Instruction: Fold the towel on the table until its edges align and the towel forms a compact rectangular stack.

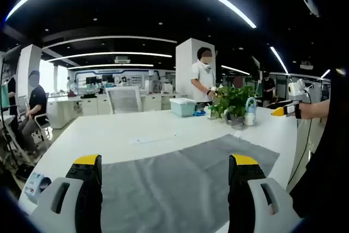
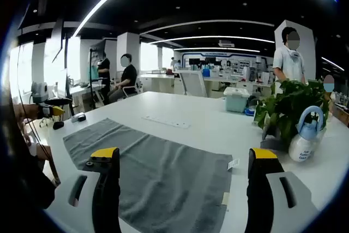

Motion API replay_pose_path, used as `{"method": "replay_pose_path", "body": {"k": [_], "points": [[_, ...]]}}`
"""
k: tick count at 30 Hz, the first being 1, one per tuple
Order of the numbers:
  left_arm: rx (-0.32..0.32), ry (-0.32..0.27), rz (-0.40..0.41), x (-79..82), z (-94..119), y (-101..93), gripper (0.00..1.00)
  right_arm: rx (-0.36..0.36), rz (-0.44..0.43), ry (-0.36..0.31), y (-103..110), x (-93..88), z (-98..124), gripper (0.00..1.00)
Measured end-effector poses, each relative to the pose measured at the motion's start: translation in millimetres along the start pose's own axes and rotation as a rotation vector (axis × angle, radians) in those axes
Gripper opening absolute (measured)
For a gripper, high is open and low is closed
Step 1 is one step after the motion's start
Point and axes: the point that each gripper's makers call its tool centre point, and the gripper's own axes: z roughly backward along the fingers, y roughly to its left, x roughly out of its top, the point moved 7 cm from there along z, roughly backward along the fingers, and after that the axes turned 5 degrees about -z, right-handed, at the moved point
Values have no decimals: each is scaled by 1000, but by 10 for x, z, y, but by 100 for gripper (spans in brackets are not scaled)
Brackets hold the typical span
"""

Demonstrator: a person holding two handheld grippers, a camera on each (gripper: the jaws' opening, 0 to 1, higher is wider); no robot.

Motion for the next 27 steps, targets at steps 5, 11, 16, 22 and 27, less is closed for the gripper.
{"method": "replay_pose_path", "body": {"k": [5,11,16,22,27], "points": [[37,-14,-6,5,-30,18,99,5,12,15,12,-26,-68,99],[24,0,-17,-3,-63,-33,99,19,15,10,20,2,-123,99],[16,3,-13,-16,-49,-66,99,22,34,28,-30,33,-99,99],[-3,8,-7,-37,-58,-121,99,37,77,86,-142,91,16,99],[-36,-2,-18,4,-114,-188,99,70,61,96,-138,216,107,99]]}}
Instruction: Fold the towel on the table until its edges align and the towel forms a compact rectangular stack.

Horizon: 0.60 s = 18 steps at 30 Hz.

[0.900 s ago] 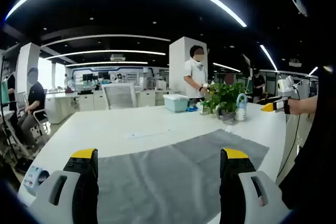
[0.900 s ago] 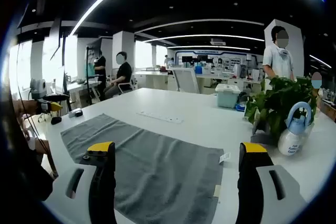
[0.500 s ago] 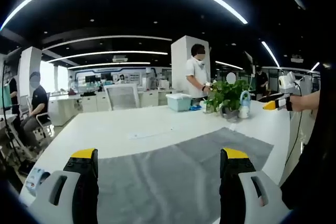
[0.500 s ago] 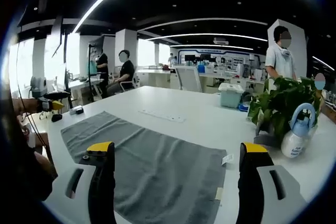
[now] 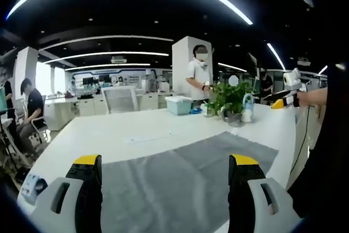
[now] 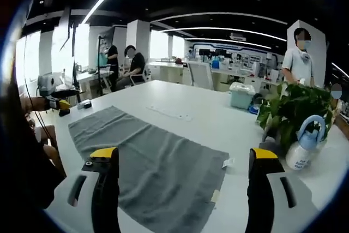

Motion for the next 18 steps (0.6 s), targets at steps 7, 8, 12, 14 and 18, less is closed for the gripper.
{"method": "replay_pose_path", "body": {"k": [7,8,12,14,18], "points": [[-102,31,-128,131,-125,-107,99,104,44,74,-131,154,-6,99],[-112,37,-150,147,-149,-114,99,89,45,73,-146,176,-1,99],[-133,28,-132,185,-183,-124,99,59,40,38,-140,251,36,99],[-148,11,-99,205,-186,-128,99,42,54,70,-159,239,50,99],[-169,4,-96,228,-170,-135,99,46,60,79,-143,312,111,99]]}}
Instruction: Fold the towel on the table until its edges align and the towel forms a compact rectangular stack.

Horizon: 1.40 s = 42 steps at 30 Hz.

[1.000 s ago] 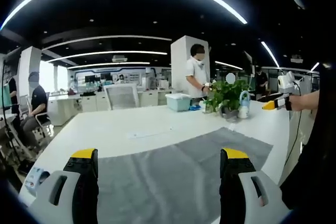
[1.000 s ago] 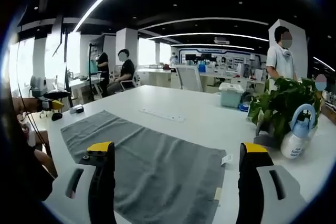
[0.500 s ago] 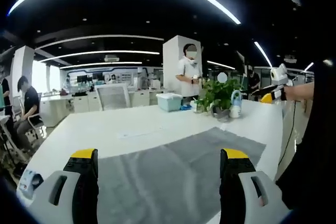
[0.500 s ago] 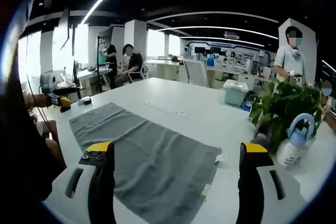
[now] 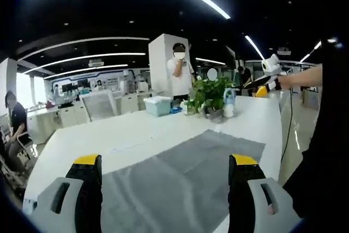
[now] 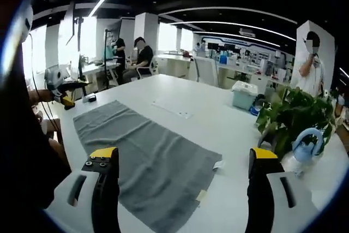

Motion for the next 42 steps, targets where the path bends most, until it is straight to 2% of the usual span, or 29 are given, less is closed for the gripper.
{"method": "replay_pose_path", "body": {"k": [6,10,13,17,19,21,23,24,25,27,31,34,36,38,42], "points": [[-68,-2,-46,50,-36,-79,99,-25,34,34,9,83,120,99],[-150,-19,-44,88,-163,-257,99,-40,48,49,-16,89,294,98],[-155,-20,-53,118,-307,-431,99,-24,66,66,-60,56,433,98],[-124,-34,-39,202,-485,-727,99,8,79,85,-403,-85,531,98],[-106,-26,-47,233,-630,-962,99,34,73,87,-666,-191,507,97],[-85,7,-25,260,-795,-1232,99,58,44,129,-860,-296,476,97],[-94,-27,1,320,-974,-1553,99,97,76,137,-1122,-372,407,95],[-100,-31,7,325,-1010,-1617,99,105,77,139,-1161,-383,394,94],[-105,-14,13,289,-1165,-1846,99,139,66,138,-1313,-414,325,93],[-93,4,20,292,-1290,-2039,99,194,36,147,-1411,-443,253,93],[-90,6,31,382,-1501,-2453,99,249,41,149,-1626,-465,114,92],[-75,3,25,443,-1557,-2624,99,307,86,158,-1705,-447,49,90],[-77,12,32,449,-1629,-2730,99,318,113,163,-1807,-429,-2,88],[-101,49,6,443,-1703,-2833,99,318,115,164,-1923,-400,-55,86],[-130,30,-1,506,-1864,-3033,99,321,85,150,-2059,-343,-210,83]]}}
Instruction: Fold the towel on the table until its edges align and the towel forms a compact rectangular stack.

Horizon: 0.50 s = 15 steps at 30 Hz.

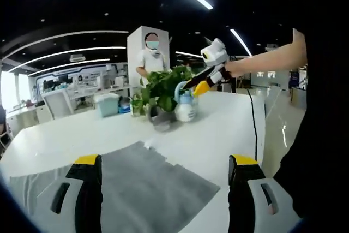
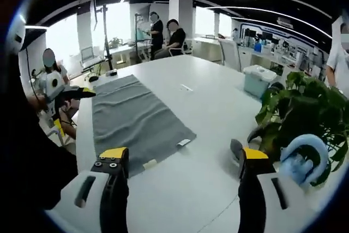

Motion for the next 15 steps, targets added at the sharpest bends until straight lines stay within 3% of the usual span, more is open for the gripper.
{"method": "replay_pose_path", "body": {"k": [7,10,13,15], "points": [[-80,48,-21,-110,-411,-321,99,0,10,-8,-67,22,-392,77],[-113,49,-28,-157,-515,-402,96,34,-47,-11,-132,40,-605,70],[-179,119,-57,-265,-607,-509,93,36,-78,-5,-173,65,-792,68],[-214,167,-129,-348,-629,-561,93,57,-108,7,-174,83,-974,69]]}}
